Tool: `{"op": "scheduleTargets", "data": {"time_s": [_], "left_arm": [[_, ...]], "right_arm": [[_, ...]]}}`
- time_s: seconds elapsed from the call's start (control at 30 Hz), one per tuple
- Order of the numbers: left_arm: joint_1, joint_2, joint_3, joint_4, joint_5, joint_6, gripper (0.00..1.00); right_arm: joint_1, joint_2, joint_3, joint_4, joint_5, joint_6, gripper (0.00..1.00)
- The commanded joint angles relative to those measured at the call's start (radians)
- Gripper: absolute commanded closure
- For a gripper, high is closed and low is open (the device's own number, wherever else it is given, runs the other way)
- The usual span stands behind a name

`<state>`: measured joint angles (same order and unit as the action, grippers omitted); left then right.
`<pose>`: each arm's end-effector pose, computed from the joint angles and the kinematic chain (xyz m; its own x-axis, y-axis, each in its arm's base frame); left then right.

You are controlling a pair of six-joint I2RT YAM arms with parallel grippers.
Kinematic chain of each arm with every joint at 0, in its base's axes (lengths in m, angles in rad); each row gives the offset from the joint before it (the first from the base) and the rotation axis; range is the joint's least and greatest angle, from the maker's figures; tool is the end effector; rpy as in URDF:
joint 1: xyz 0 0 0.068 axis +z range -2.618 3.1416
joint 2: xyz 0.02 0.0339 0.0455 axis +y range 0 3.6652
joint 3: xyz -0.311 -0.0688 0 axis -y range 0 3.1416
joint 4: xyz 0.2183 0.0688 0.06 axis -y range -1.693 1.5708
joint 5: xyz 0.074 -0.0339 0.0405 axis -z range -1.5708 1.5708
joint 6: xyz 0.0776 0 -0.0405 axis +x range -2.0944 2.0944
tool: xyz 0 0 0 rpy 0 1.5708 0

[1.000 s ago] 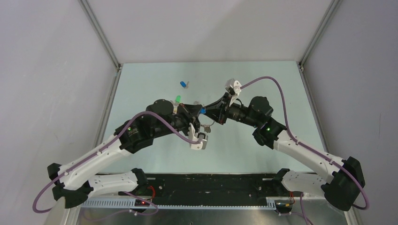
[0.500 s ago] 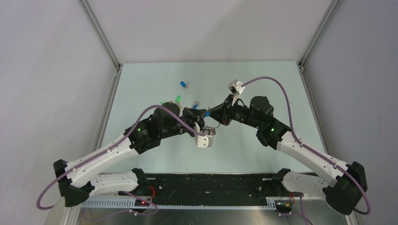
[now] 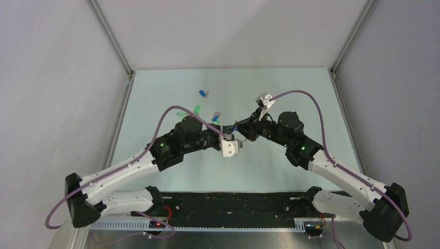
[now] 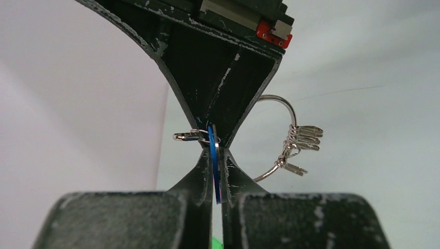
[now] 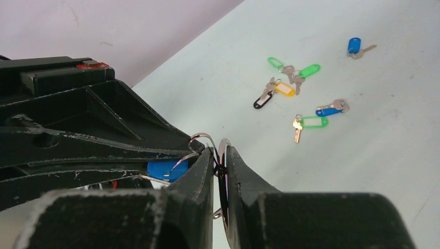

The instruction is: Remove the keys from the keyring

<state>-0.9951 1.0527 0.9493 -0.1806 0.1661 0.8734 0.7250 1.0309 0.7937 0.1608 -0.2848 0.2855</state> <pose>0.1165 -0.2031 0.3787 0.6024 0.4605 -0.6520 0.7037 0.0792 0.7061 0.1610 0.1718 0.3760 -0.2931 0.1014 -0.9507 -0.7958 0.5253 0.3014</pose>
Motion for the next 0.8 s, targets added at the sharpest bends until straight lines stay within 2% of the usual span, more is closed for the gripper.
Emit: {"op": "scheduleTargets", "data": {"time_s": [0.0, 0.1, 0.2, 0.33, 0.43, 0.5, 0.53, 0.63, 0.67, 0.7, 0.73, 0.77], "left_arm": [[-0.056, 0.002, -0.018, -0.107, 0.296, -0.106, 1.00], [-0.056, -0.022, -0.021, -0.100, 0.298, -0.077, 1.00], [-0.056, -0.030, -0.035, -0.098, 0.309, -0.064, 1.00], [-0.049, -0.030, -0.047, -0.098, 0.306, -0.084, 1.00], [-0.036, -0.032, -0.047, -0.097, 0.319, -0.114, 1.00], [0.003, -0.027, -0.032, -0.088, 0.311, -0.187, 1.00], [0.023, -0.023, -0.024, -0.051, 0.306, -0.306, 1.00], [0.188, 0.034, 0.030, 0.010, 0.310, -0.608, 1.00], [0.219, 0.064, 0.034, 0.039, 0.292, -0.752, 1.00], [0.277, 0.081, 0.030, 0.055, 0.249, -0.809, 0.98], [0.306, 0.115, 0.024, 0.089, 0.231, -0.936, 0.95], [0.363, 0.137, 0.016, 0.107, 0.216, -1.031, 0.95]], "right_arm": [[-0.009, -0.037, 0.021, 0.282, 0.268, -0.060, 1.00], [-0.022, -0.053, 0.021, 0.253, 0.338, 0.024, 1.00], [-0.052, -0.069, 0.022, 0.231, 0.346, 0.176, 1.00], [-0.064, -0.105, 0.022, 0.210, 0.380, 0.285, 1.00], [-0.080, -0.138, 0.022, 0.193, 0.383, 0.307, 1.00], [-0.086, -0.146, 0.022, 0.199, 0.366, 0.269, 1.00], [-0.087, -0.148, 0.022, 0.188, 0.367, 0.239, 1.00], [-0.086, -0.163, 0.022, 0.137, 0.411, 0.151, 1.00], [-0.087, -0.168, 0.022, 0.105, 0.445, 0.133, 1.00], [-0.089, -0.181, 0.022, 0.089, 0.467, 0.104, 1.00], [-0.091, -0.188, 0.022, 0.060, 0.504, 0.090, 1.00], [-0.097, -0.203, 0.022, 0.034, 0.520, 0.064, 1.00]]}}
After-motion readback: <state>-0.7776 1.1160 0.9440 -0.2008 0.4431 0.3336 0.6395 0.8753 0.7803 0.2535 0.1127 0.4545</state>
